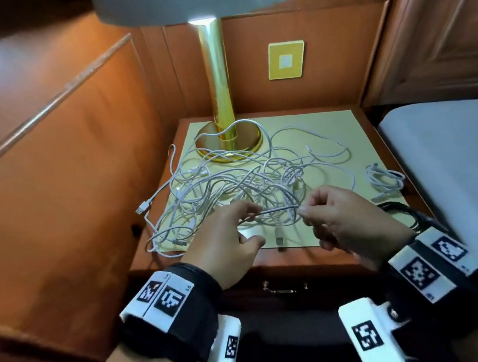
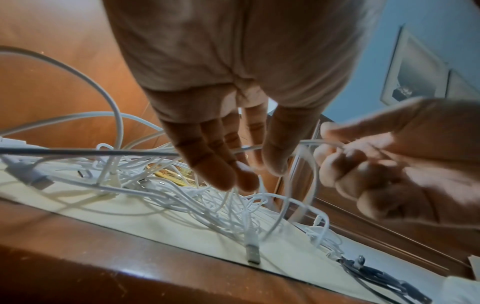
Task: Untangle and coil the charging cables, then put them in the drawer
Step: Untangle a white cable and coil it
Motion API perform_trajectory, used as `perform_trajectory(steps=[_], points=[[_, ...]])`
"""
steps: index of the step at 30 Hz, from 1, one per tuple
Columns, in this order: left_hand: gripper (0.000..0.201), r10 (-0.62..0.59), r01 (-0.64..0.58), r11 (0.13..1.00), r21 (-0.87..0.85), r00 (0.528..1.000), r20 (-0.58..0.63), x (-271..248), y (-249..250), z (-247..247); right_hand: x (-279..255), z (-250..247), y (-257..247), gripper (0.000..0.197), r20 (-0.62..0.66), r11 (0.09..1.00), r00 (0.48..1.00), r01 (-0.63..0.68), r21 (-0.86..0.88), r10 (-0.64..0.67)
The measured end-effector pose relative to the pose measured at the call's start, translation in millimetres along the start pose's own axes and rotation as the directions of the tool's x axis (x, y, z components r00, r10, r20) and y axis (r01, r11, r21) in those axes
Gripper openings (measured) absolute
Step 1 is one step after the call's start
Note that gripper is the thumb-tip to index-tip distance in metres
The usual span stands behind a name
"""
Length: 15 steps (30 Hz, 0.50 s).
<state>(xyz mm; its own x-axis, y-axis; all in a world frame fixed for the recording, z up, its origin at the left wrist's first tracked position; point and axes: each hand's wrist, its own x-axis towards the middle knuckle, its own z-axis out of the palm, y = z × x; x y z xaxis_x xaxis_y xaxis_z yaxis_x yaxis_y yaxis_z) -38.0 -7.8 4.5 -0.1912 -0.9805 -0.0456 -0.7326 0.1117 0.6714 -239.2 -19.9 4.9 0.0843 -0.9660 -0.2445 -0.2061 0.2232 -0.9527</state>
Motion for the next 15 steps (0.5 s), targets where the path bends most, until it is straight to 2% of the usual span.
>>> perform_trajectory(steps=[2, 4, 7, 11, 13, 15], points=[[0.02, 0.02, -0.02, 0.999, -0.027, 1.0, -0.001, 1.0, 1.7, 2.0, -5.0, 1.8, -6.5, 0.022, -0.002, 0.992, 1.0, 0.03, 0.122, -0.03], [0.01, 0.015, -0.015, 1.0, -0.022, 1.0, -0.025, 1.5, 2.1, 1.6, -9.4, 1.4, -10.7, 0.02, -0.02, 0.989, 0.996, 0.085, 0.12, -0.083], [0.013, -0.03, 0.03, 1.0, -0.002, 0.995, -0.095, 1.8, -2.8, -4.4, -14.3, -3.8, -16.3, 0.017, -0.07, 0.991, 0.992, 0.111, 0.079, -0.105], [0.021, -0.114, 0.13, 0.988, 0.084, 0.978, -0.174, 1.3, -15.5, -17.0, -16.9, -15.4, -21.3, 0.025, -0.205, 0.989, 0.968, 0.139, -0.054, -0.147], [0.022, -0.162, 0.19, 0.975, 0.112, 0.961, -0.225, 0.5, -23.4, -23.7, -15.3, -22.9, -22.3, 0.034, -0.284, 0.983, 0.942, 0.153, -0.106, -0.177], [0.021, -0.201, 0.238, 0.966, 0.1, 0.938, -0.282, 0.3, -32.1, -30.4, -14.4, -27.8, -22.6, 0.048, -0.352, 0.989, 0.924, 0.139, -0.05, -0.148]])
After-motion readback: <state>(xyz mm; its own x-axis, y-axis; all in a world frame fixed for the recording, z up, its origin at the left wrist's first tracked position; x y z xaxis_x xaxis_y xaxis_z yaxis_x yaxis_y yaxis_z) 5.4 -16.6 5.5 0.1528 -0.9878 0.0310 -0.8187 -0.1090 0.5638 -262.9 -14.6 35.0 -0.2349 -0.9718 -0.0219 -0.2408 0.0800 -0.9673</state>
